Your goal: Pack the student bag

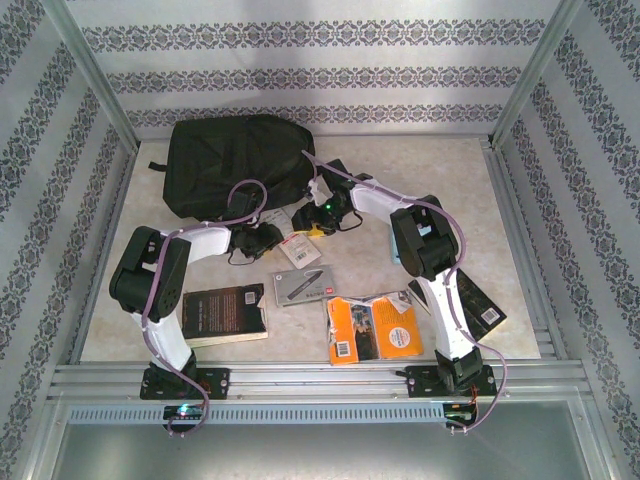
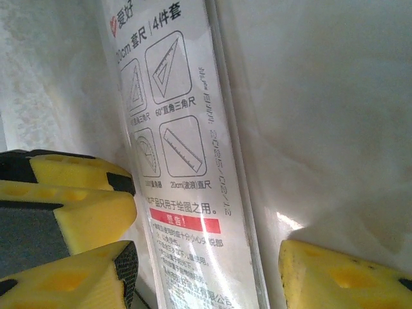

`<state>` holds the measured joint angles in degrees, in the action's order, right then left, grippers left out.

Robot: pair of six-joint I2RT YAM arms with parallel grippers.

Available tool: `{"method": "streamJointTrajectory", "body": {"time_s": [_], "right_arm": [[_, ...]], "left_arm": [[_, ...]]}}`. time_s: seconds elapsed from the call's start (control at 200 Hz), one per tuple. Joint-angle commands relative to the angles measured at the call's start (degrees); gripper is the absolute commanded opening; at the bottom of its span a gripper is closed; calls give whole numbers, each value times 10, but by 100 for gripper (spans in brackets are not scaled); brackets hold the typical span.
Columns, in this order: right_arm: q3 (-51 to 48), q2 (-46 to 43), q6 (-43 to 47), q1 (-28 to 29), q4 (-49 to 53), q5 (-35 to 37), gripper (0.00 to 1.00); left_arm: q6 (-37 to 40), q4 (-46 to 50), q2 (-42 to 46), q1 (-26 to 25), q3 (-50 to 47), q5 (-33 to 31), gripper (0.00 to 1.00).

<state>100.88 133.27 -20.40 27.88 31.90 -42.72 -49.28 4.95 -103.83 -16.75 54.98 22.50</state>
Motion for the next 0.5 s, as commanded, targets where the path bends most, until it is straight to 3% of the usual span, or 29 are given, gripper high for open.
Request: {"method": "streamJointTrajectory", "body": {"time_s": [0.0, 0.155, 0.38, 0.495], "right_arm": [[1, 26, 3, 16, 5, -73, 60], [-1, 26, -18, 9, -18, -121, 59], [11, 38, -32, 1, -24, -136, 54], [15, 42, -36, 2, -26, -130, 46]], "left_arm": [[-9, -94, -66, -11, 0, 14, 35], [-20, -114, -80, -19, 0, 28, 27], [-39, -144, -94, -35, 3, 40, 24], [-45, -154, -98, -40, 7, 47, 23]]}}
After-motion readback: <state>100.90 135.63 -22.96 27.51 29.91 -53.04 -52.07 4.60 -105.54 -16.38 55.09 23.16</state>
